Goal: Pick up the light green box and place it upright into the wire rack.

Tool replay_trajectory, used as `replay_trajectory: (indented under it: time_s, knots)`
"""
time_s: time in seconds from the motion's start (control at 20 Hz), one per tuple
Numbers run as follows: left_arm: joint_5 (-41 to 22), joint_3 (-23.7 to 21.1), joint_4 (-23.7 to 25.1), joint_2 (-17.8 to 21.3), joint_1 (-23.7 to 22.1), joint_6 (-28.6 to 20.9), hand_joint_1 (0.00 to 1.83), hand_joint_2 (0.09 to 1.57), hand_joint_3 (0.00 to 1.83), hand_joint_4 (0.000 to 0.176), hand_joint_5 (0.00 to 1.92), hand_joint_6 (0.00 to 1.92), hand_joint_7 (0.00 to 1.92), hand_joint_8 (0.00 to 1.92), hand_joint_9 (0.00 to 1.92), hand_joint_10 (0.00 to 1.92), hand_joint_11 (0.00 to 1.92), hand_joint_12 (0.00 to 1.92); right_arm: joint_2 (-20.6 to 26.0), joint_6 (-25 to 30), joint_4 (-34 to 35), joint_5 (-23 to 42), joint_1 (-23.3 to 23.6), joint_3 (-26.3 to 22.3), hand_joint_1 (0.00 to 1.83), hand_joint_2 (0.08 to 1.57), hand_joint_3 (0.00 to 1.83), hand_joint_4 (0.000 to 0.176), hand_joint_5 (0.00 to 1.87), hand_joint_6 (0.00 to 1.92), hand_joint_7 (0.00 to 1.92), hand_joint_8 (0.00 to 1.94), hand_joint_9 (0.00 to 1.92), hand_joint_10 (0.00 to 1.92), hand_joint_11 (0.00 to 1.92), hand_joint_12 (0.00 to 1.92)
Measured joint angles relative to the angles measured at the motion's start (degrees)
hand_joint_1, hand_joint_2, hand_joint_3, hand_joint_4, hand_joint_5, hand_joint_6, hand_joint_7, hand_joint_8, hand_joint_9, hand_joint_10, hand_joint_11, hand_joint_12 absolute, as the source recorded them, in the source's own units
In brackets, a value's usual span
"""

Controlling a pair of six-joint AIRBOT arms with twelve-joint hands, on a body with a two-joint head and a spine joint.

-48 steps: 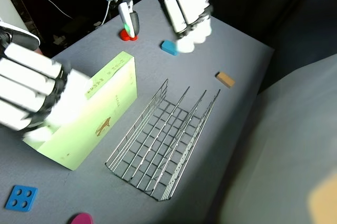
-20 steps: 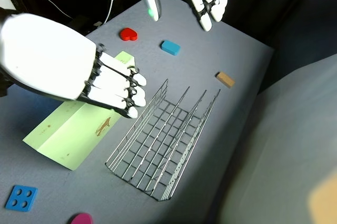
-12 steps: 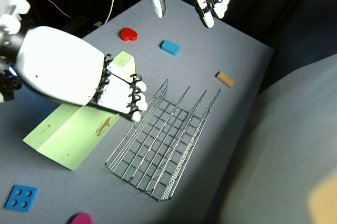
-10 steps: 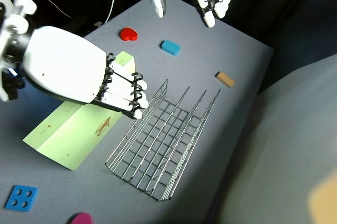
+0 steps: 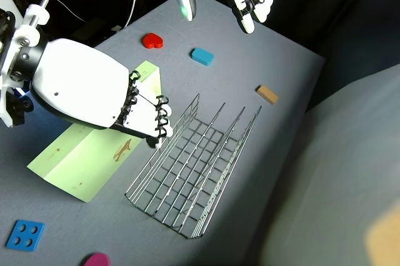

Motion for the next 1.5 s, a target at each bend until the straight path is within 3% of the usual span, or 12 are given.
replay_trajectory:
  time_s: [0.05,0.2,0.25,0.3,0.35,0.4,0.85,1.3,1.5]
  knots:
    - [0.00,-0.02,0.00,0.00,-0.02,0.00,0.19,1.21,0.00,0.054,0.21,0.00,0.14,0.00,0.17,0.00,0.00,0.56,0.00,-0.02,0.02,-0.02,0.00,-0.02,0.92,1.08,0.01,0.000,0.50,0.03,0.58,0.01,0.54,0.06,0.16,1.22]
    - [0.02,-0.02,-0.11,0.00,-0.04,0.00,0.19,1.21,0.00,0.054,0.21,0.00,0.14,0.00,0.17,0.00,0.00,0.56,0.00,-0.02,-0.22,-0.04,-0.17,-0.02,1.03,1.12,0.00,0.000,0.79,0.06,0.89,0.05,0.88,0.15,0.53,1.24]
    - [0.00,-0.02,-0.17,0.00,-0.04,0.00,0.19,1.21,0.00,0.054,0.21,0.00,0.14,0.00,0.17,0.00,0.00,0.56,0.00,0.00,-0.37,-0.02,-0.17,-0.02,1.09,1.16,0.00,0.000,0.85,0.92,0.99,0.05,0.97,0.22,0.62,1.27]
    - [0.00,-0.02,-0.17,0.00,-0.04,0.00,0.19,1.21,0.00,0.054,0.21,0.00,0.14,0.00,0.17,0.00,0.00,0.56,0.00,0.00,-0.39,-0.04,-0.17,-0.02,1.19,1.17,0.00,0.000,0.78,1.15,0.98,0.89,1.01,0.31,0.70,1.29]
    - [0.02,-0.02,-0.17,0.00,-0.04,0.00,0.19,1.21,0.00,0.054,0.21,0.00,0.14,0.00,0.17,0.00,0.00,0.56,0.00,0.02,-0.37,-0.04,-0.17,-0.02,1.32,1.18,0.00,0.000,0.73,1.15,0.91,1.10,0.86,1.18,0.74,1.35]
    - [0.00,-0.02,-0.17,0.00,-0.04,0.00,0.19,1.21,0.00,0.054,0.21,0.00,0.15,0.00,0.17,0.00,0.00,0.57,0.00,-0.09,-0.39,-0.09,-0.17,-0.02,1.35,1.19,0.00,0.000,0.72,1.14,0.87,1.19,0.81,1.40,0.76,1.42]
    - [0.44,-0.48,-0.63,0.00,-0.04,0.00,0.19,1.22,0.00,0.052,0.21,0.00,0.15,0.00,0.17,0.00,0.00,0.58,2.86,0.09,0.33,-1.29,3.48,-1.53,1.36,1.18,0.00,0.000,0.77,1.07,0.88,1.20,0.83,1.45,0.80,1.51]
    - [1.51,-0.68,-0.66,0.00,-0.04,0.17,0.19,1.22,0.00,0.052,0.20,0.00,0.16,0.00,0.17,0.00,0.00,0.55,6.03,-2.08,0.46,-2.54,14.47,-3.21,1.36,1.18,0.00,0.000,0.77,1.08,0.88,1.19,0.83,1.43,0.76,1.48]
    - [1.51,-0.79,-0.79,0.00,-0.04,0.61,0.19,1.22,0.00,0.053,0.20,0.00,0.16,0.00,0.17,0.00,0.00,0.57,4.85,-2.99,0.85,-2.47,17.33,-0.76,1.36,1.18,0.00,0.000,0.77,1.09,0.88,1.18,0.83,1.44,0.78,1.49]
